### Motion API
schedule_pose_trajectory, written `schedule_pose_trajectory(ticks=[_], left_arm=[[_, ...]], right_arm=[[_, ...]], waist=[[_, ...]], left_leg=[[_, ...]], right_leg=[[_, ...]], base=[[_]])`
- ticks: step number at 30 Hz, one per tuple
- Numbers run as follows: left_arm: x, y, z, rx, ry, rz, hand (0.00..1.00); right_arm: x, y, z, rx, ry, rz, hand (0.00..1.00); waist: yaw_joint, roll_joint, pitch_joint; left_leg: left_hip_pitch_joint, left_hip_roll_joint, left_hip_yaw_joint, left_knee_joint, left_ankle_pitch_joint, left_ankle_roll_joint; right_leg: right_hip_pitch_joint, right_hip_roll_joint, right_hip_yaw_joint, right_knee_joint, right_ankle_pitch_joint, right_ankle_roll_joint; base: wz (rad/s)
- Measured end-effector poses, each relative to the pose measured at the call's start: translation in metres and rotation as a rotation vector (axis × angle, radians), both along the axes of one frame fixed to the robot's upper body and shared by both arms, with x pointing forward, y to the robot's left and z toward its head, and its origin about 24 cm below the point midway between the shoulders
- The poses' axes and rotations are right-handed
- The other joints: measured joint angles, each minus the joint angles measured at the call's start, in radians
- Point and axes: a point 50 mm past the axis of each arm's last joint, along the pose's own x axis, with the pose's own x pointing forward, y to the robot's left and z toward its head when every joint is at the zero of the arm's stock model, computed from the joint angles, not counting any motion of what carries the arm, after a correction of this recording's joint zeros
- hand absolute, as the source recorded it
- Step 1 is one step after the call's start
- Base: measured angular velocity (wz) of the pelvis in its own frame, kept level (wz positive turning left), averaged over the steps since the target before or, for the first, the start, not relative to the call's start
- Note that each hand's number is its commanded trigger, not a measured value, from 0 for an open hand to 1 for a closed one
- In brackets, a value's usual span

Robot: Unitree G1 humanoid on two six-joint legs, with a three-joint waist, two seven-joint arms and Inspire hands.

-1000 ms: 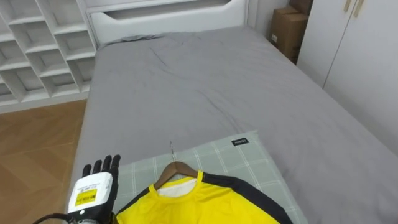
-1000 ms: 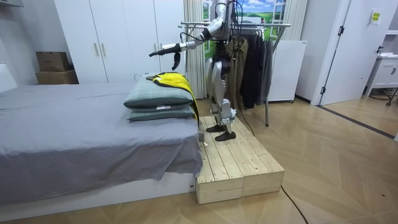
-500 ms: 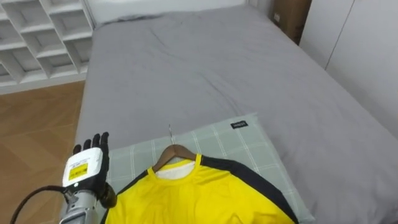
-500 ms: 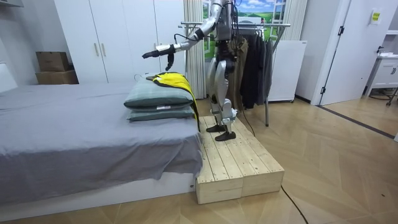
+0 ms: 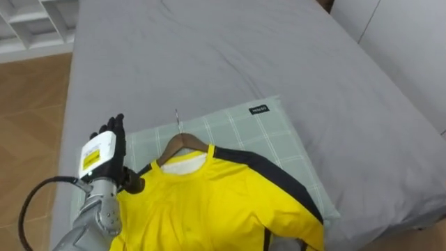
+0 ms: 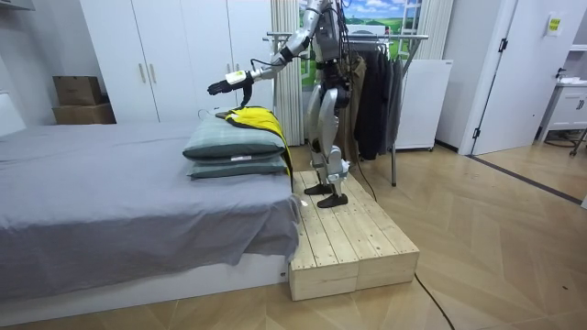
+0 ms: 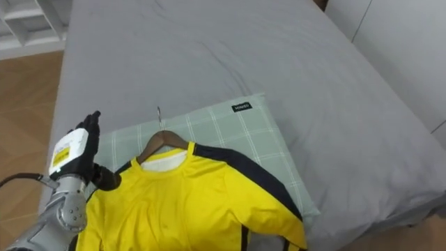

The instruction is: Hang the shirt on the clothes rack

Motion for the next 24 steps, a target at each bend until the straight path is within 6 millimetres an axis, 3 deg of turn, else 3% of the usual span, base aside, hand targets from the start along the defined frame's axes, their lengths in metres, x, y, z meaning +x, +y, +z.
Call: schedule_pose_trajectory(ticks=[6, 9, 10, 17, 24], left_arm=[[0.009, -0.008, 0.011, -0.016, -0.026, -0.053, 0.0], [0.013, -0.011, 0.017, -0.035, -0.048, -0.074, 0.0], [0.015, -0.013, 0.02, -0.047, -0.056, -0.082, 0.0], [0.02, -0.017, 0.024, -0.054, -0.027, -0.122, 0.0], [0.024, -0.016, 0.023, -0.032, 0.02, -0.127, 0.0]], right_arm=[[0.019, 0.002, 0.005, -0.003, -0.066, 0.024, 0.0], [0.022, 0.002, 0.007, 0.001, -0.086, 0.014, 0.0], [0.023, 0.002, 0.007, 0.005, -0.088, 0.013, 0.0], [0.022, -0.001, 0.007, 0.006, -0.077, 0.038, 0.0], [0.034, 0.003, 0.011, -0.004, -0.099, 0.099, 0.0]], waist=[[-0.008, 0.001, 0.0037], [-0.01, 0.003, 0.0137], [-0.011, 0.002, 0.0203], [-0.013, 0.005, 0.0224], [-0.022, 0.015, 0.0305]], left_leg=[[-0.066, 0.0, 0.002, 0.041, 0.0, 0.0], [-0.081, -0.001, 0.003, 0.054, 0.0, 0.0], [-0.086, -0.003, 0.004, 0.057, 0.0, 0.0], [-0.133, -0.003, 0.009, 0.079, 0.0, 0.0], [-0.197, -0.001, 0.005, 0.109, 0.0, 0.0]], right_leg=[[-0.064, -0.006, -0.003, 0.039, -0.004, -0.006], [-0.077, -0.009, -0.004, 0.048, -0.004, -0.007], [-0.085, -0.012, -0.004, 0.057, -0.006, -0.008], [-0.128, -0.015, -0.005, 0.073, -0.006, -0.008], [-0.19, -0.019, -0.013, 0.101, -0.002, -0.015]], base=[[0.02], [0.0], [0.0], [0.0], [0.03]])
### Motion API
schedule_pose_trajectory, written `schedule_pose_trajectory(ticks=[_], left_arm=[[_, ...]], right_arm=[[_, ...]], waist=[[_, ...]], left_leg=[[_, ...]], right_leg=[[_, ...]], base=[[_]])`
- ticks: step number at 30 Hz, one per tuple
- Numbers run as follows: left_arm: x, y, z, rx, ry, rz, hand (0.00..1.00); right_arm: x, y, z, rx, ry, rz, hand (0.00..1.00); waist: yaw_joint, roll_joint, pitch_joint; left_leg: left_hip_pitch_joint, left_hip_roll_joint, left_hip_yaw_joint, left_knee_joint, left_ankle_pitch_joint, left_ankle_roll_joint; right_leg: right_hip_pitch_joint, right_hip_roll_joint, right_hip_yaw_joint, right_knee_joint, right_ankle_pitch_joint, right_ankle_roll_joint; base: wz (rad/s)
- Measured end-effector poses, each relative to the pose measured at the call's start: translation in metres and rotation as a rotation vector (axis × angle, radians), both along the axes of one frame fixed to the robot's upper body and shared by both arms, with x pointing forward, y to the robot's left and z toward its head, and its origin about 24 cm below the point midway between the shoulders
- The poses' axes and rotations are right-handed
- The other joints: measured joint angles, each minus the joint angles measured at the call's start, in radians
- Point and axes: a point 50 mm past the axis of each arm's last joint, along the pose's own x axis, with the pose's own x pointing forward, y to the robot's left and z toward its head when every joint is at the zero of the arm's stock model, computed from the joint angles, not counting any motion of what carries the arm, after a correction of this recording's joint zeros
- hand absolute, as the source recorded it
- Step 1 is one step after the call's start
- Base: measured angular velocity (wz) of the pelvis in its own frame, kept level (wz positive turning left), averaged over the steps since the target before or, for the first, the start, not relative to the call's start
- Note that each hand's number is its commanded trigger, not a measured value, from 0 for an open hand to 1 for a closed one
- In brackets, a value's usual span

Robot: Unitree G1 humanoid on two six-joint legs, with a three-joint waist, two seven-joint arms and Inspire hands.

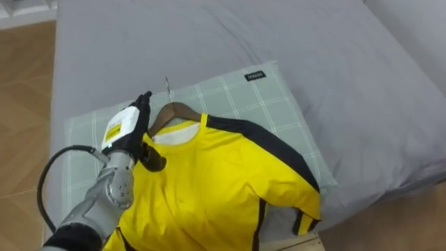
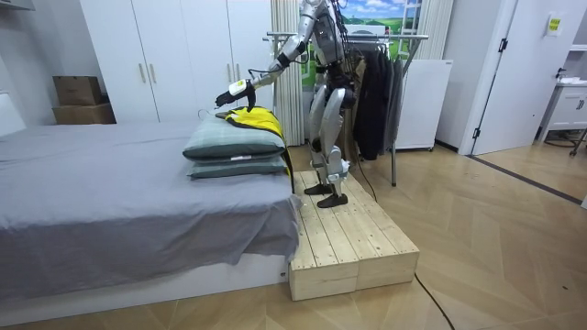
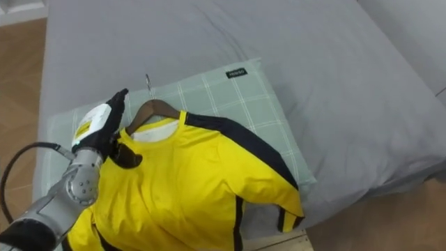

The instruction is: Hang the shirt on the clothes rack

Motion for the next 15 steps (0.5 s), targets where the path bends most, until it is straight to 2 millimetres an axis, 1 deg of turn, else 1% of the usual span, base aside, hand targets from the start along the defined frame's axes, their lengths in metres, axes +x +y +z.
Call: schedule_pose_trajectory(ticks=[2, 6, 7, 10, 13, 15], left_arm=[[-0.001, 0.002, -0.003, 0.002, 0.015, 0.007, 0.0], [-0.001, 0.006, -0.006, 0.004, 0.05, 0.02, 0.0], [-0.002, 0.007, -0.007, -0.021, 0.057, 0.036, 0.0], [-0.001, 0.011, -0.007, -0.068, 0.064, 0.067, 0.0], [-0.005, 0.019, -0.015, -0.083, 0.106, 0.119, 0.0], [-0.005, 0.02, -0.015, -0.088, 0.107, 0.126, 0.0]], right_arm=[[0.002, 0.001, 0.001, 0.003, -0.01, 0.002, 0.0], [0.005, 0.002, 0.001, 0.01, -0.023, -0.003, 0.0], [0.004, 0.002, 0.001, 0.015, -0.023, -0.014, 0.0], [0.003, 0.002, 0.001, 0.01, -0.01, -0.028, 0.0], [0.001, 0.002, 0.0, 0.008, -0.002, -0.027, 0.0], [-0.002, 0.002, -0.001, 0.008, 0.003, -0.035, 0.0]], waist=[[-0.001, -0.001, 0.0007], [-0.005, -0.009, 0.0054], [-0.006, -0.012, 0.0073], [-0.005, -0.016, 0.007], [-0.007, -0.03, 0.0078], [-0.006, -0.038, 0.0076]], left_leg=[[-0.01, 0.0, 0.002, 0.01, 0.0, 0.0], [-0.025, 0.001, 0.005, 0.033, -0.001, -0.001], [-0.028, 0.001, 0.007, 0.038, -0.001, -0.001], [-0.062, 0.001, 0.008, 0.066, -0.001, 0.0], [-0.073, 0.001, 0.016, 0.083, -0.001, 0.0], [-0.087, 0.003, 0.015, 0.1, -0.001, -0.001]], right_leg=[[-0.01, -0.001, 0.002, 0.01, -0.002, -0.002], [-0.024, 0.0, 0.007, 0.027, -0.005, -0.005], [-0.028, 0.001, 0.011, 0.028, -0.006, -0.006], [-0.06, 0.0, 0.016, 0.05, -0.007, -0.006], [-0.075, -0.001, 0.023, 0.072, -0.007, -0.006], [-0.084, 0.0, 0.023, 0.079, -0.009, -0.007]], base=[[0.0], [0.0], [0.0], [0.0], [-0.05], [0.02]])
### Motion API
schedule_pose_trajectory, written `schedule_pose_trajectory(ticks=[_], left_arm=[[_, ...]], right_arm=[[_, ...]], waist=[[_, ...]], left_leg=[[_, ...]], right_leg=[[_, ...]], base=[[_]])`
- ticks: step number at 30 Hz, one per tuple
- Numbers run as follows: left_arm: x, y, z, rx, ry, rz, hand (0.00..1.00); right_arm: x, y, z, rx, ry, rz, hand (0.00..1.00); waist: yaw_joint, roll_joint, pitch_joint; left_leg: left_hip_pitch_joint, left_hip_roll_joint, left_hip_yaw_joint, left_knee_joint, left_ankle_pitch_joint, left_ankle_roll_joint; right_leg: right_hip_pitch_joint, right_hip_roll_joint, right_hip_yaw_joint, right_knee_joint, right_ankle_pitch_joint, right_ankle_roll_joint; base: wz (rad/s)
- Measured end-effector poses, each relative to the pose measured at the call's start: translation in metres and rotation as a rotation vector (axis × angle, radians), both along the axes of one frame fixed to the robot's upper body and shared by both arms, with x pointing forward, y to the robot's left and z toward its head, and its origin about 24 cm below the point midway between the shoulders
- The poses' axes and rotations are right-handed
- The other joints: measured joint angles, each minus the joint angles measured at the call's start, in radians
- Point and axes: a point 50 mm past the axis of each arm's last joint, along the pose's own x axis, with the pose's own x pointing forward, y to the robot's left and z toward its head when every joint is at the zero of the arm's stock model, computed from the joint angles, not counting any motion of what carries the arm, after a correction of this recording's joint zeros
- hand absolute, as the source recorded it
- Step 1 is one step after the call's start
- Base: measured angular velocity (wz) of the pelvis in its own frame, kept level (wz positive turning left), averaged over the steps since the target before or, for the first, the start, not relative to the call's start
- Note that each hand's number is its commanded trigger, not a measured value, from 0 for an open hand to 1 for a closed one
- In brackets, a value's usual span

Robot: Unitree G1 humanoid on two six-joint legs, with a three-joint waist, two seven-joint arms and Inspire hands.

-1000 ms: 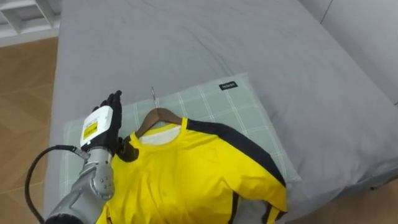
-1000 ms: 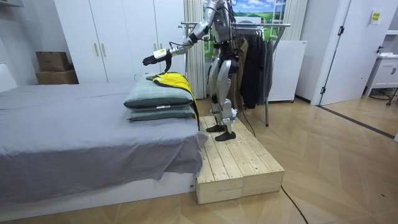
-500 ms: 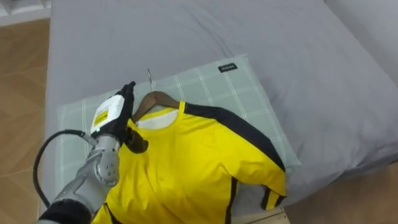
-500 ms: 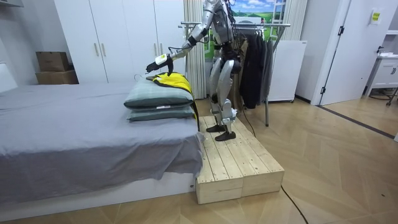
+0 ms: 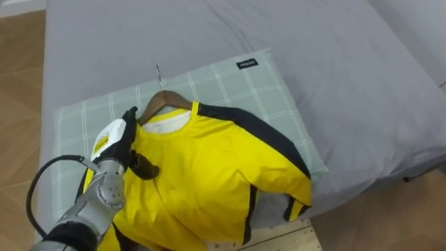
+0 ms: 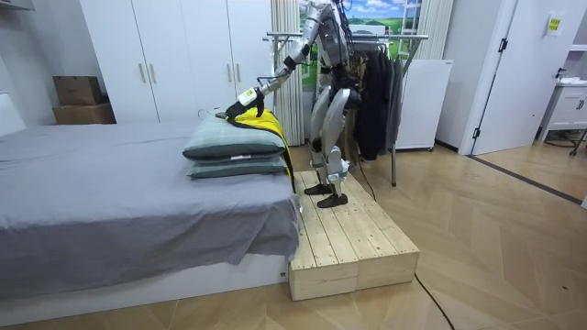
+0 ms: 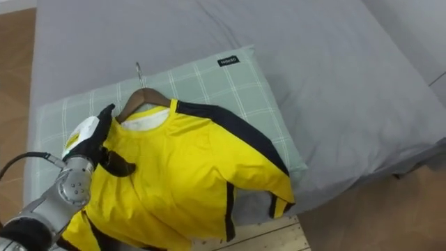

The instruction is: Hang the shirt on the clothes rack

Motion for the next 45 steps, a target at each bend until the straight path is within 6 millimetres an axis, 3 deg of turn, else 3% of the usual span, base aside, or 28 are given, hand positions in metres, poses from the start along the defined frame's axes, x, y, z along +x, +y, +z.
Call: schedule_pose_trajectory(ticks=[10, 19, 28, 39, 45], left_arm=[[0.0, 0.004, 0.001, -0.031, -0.011, 0.034, 0.0], [-0.003, 0.013, 0.0, -0.006, -0.035, 0.091, 0.0], [-0.005, 0.027, 0.005, 0.027, -0.061, 0.139, 0.0], [-0.004, 0.043, 0.019, 0.126, -0.139, 0.201, 0.0], [0.003, 0.046, 0.035, 0.182, -0.193, 0.222, 0.0]], right_arm=[[0.002, 0.002, 0.001, 0.015, -0.022, -0.051, 0.0], [-0.012, -0.003, -0.003, -0.016, 0.009, -0.077, 0.0], [-0.012, -0.004, -0.001, -0.025, -0.009, -0.08, 0.0], [-0.007, -0.004, 0.001, -0.006, -0.049, -0.104, 0.0], [-0.005, -0.002, 0.003, 0.004, -0.068, -0.099, 0.0]], waist=[[0.002, -0.011, -0.0025], [0.001, -0.011, -0.0041], [0.002, -0.008, -0.0092], [0.003, 0.01, -0.0198], [0.005, 0.023, -0.0167]], left_leg=[[-0.075, 0.006, 0.0, 0.065, -0.011, 0.005], [-0.117, 0.016, 0.009, 0.112, -0.031, 0.005], [-0.131, 0.018, 0.013, 0.126, -0.031, 0.008], [-0.166, 0.018, 0.015, 0.142, -0.031, 0.008], [-0.181, 0.018, 0.017, 0.141, -0.03, 0.005]], right_leg=[[-0.07, 0.0, 0.0, 0.052, 0.009, -0.002], [-0.106, 0.007, 0.005, 0.083, 0.016, -0.003], [-0.118, 0.006, 0.007, 0.091, 0.023, -0.002], [-0.155, 0.006, 0.012, 0.107, 0.025, -0.001], [-0.17, 0.006, 0.014, 0.106, 0.03, -0.002]], base=[[0.0], [-0.05], [-0.02], [0.0], [0.0]])
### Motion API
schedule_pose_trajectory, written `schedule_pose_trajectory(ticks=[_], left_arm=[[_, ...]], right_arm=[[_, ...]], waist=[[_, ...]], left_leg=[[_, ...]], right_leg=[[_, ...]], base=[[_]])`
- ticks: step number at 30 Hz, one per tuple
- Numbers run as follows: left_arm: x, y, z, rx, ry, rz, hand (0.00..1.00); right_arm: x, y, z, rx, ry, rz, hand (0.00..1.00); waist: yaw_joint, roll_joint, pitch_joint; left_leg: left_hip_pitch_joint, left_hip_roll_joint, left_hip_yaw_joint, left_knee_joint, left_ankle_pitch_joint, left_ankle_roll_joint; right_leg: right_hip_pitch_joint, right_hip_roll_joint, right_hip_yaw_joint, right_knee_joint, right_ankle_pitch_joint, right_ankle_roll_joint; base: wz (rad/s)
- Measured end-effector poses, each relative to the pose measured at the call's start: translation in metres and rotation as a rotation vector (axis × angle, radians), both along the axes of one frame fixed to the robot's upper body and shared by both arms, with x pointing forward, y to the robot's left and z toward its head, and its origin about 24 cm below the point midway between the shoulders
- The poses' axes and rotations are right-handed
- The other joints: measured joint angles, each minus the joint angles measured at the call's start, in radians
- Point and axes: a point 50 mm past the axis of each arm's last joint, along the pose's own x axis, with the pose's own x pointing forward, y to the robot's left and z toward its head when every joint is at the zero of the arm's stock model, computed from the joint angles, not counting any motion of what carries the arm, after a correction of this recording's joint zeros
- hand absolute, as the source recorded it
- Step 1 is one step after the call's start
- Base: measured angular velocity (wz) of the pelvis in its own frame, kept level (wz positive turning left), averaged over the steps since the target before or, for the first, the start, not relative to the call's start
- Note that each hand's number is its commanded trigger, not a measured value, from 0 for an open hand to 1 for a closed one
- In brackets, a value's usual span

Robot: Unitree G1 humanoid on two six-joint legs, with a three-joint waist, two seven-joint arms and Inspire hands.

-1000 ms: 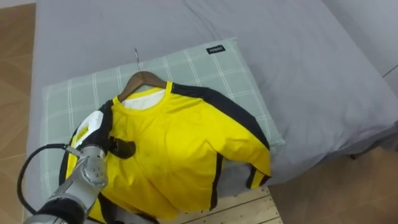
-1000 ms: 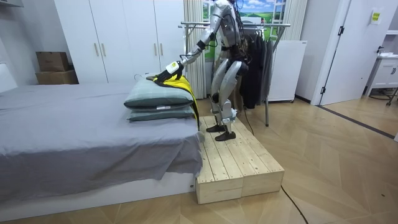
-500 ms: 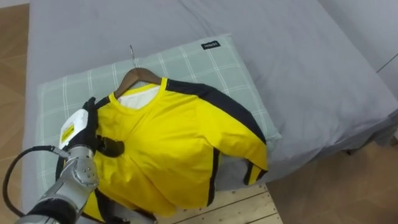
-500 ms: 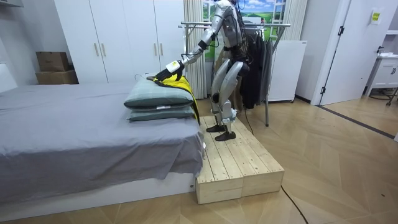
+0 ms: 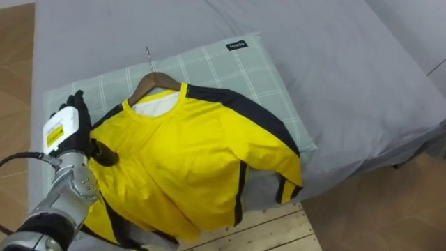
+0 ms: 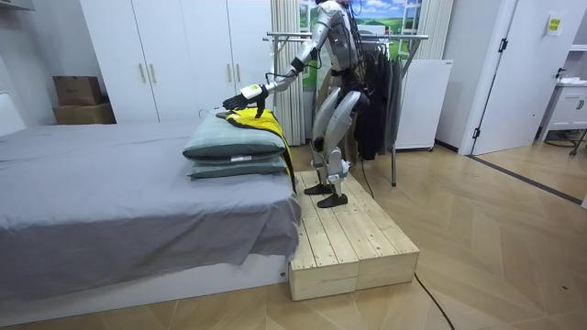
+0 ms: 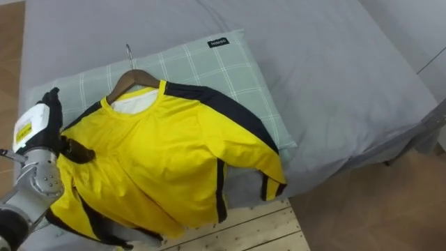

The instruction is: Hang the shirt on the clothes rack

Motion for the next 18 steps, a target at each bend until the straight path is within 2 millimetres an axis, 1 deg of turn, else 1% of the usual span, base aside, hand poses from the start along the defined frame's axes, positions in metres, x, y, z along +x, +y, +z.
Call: schedule_pose_trajectory(ticks=[1, 4, 8, 12, 18], left_arm=[[0.001, 0.0, 0.002, 0.007, -0.005, 0.0, 0.0], [0.002, 0.0, 0.005, 0.016, -0.026, 0.008, 0.0], [0.002, -0.002, 0.004, 0.037, -0.017, -0.006, 0.0], [0.003, -0.006, 0.003, 0.059, -0.001, -0.034, 0.0], [0.005, -0.011, 0.002, 0.068, 0.024, -0.077, 0.0]], right_arm=[[0.0, 0.0, 0.0, 0.0, 0.0, 0.0, 0.0], [0.001, 0.0, 0.0, 0.002, -0.002, 0.001, 0.0], [0.0, -0.001, 0.0, 0.0, 0.001, -0.001, 0.0], [-0.001, -0.004, 0.001, -0.005, 0.005, -0.005, 0.0], [-0.001, -0.009, 0.002, -0.016, 0.006, -0.011, 0.0]], waist=[[0.0, 0.003, 0.0004], [0.001, 0.005, 0.0006], [0.0, 0.004, 0.0007], [-0.001, 0.007, 0.0024], [-0.01, 0.007, 0.0042]], left_leg=[[0.0, 0.0, 0.001, -0.001, 0.0, 0.0], [0.0, 0.0, 0.004, -0.004, 0.0, 0.0], [0.0, 0.0, 0.004, -0.008, 0.0, 0.0], [-0.001, 0.0, 0.004, -0.008, -0.001, 0.0], [-0.015, -0.001, 0.003, -0.003, -0.002, 0.001]], right_leg=[[0.0, 0.0, 0.001, 0.0, 0.0, 0.0], [-0.003, 0.0, 0.002, 0.0, 0.0, 0.0], [-0.004, 0.0, 0.002, -0.001, -0.001, -0.001], [-0.005, 0.0, 0.001, -0.001, -0.003, -0.001], [-0.018, -0.003, -0.002, 0.006, -0.01, -0.001]], base=[[0.0], [0.0], [0.0], [0.0], [0.01]])
